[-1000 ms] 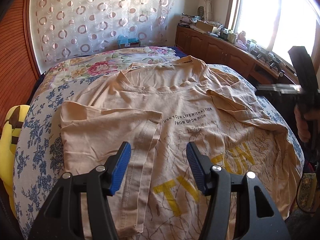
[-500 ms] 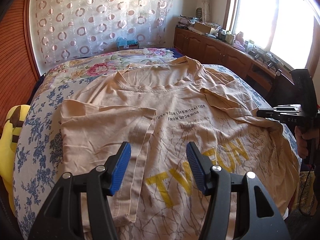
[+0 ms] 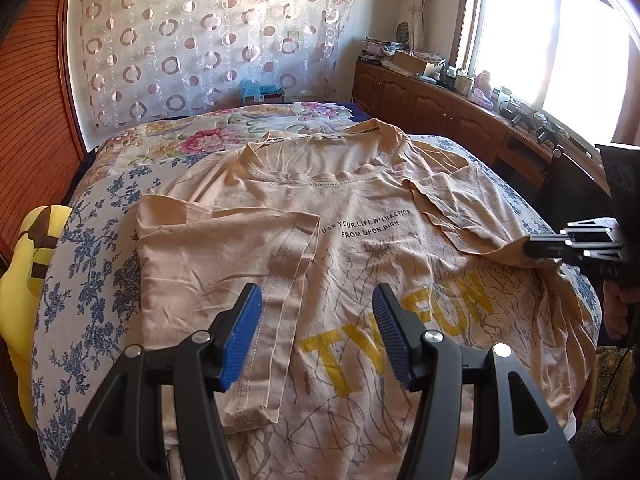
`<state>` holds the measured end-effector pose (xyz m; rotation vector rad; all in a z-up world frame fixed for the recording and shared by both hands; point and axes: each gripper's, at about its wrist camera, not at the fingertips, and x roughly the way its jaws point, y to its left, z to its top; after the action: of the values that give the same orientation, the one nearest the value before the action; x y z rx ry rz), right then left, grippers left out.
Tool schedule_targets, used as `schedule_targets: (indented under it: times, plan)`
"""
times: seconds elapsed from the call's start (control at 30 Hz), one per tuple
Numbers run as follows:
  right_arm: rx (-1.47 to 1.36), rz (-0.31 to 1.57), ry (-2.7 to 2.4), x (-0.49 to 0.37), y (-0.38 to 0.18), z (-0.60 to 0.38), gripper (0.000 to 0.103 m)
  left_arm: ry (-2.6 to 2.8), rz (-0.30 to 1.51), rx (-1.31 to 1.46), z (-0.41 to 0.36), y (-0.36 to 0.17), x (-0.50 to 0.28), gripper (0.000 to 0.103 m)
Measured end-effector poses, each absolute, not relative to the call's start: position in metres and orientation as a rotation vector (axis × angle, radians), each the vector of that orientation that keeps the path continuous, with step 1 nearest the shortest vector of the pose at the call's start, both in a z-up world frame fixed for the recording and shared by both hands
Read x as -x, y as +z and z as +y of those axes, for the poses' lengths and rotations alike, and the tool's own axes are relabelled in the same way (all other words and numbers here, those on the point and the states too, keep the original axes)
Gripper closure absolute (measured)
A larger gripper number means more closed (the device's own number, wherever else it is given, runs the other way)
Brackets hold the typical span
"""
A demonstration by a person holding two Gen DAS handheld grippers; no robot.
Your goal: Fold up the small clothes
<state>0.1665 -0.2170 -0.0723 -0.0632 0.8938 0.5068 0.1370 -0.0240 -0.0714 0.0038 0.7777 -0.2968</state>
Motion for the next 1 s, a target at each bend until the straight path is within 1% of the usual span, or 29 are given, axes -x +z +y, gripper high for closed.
schedule_targets:
  times: [0.13,0.17,0.23,0.27,0.37,0.5,0.6,0.67,0.83,0.9,1.0]
  plan:
    - [0.084,0.919,0.531,-0.157,-0.076,-0.208,0.101,-0.294,0.779,-0.002,-0.024,-0.072,-0.137,0.045]
    - [0.093,0.925,0.531,-0.155,-0.078,-0.207,0.099,-0.294,0.779,0.000,-0.024,-0.071,-0.137,0.045]
    - [0.111,0.934,0.530,-0.153,-0.081,-0.204,0.079,-0.292,0.780,0.003,-0.024,-0.071,-0.137,0.045]
    - [0.111,0.934,0.536,-0.152,-0.081,-0.203,0.076,-0.290,0.780,0.005,-0.023,-0.071,-0.137,0.045]
    - [0.098,0.928,0.550,-0.152,-0.080,-0.204,0.072,-0.287,0.779,0.009,-0.022,-0.070,-0.137,0.045]
    - [0.090,0.904,0.539,-0.158,-0.073,-0.208,0.063,-0.260,0.774,0.002,-0.017,-0.068,-0.142,0.045]
    - [0.089,0.885,0.497,-0.168,-0.069,-0.215,0.055,-0.235,0.774,0.011,-0.007,-0.068,-0.148,0.045]
    - [0.085,0.874,0.463,-0.178,-0.067,-0.222,0.053,-0.220,0.774,0.017,0.000,-0.068,-0.152,0.045]
    - [0.080,0.858,0.375,-0.205,-0.069,-0.239,0.038,-0.173,0.778,0.023,0.022,-0.069,-0.167,0.045]
    - [0.075,0.862,0.330,-0.218,-0.073,-0.249,0.035,-0.152,0.781,0.034,0.036,-0.069,-0.177,0.045]
    - [0.059,0.875,0.269,-0.236,-0.081,-0.264,0.034,-0.125,0.791,0.046,0.055,-0.071,-0.191,0.045]
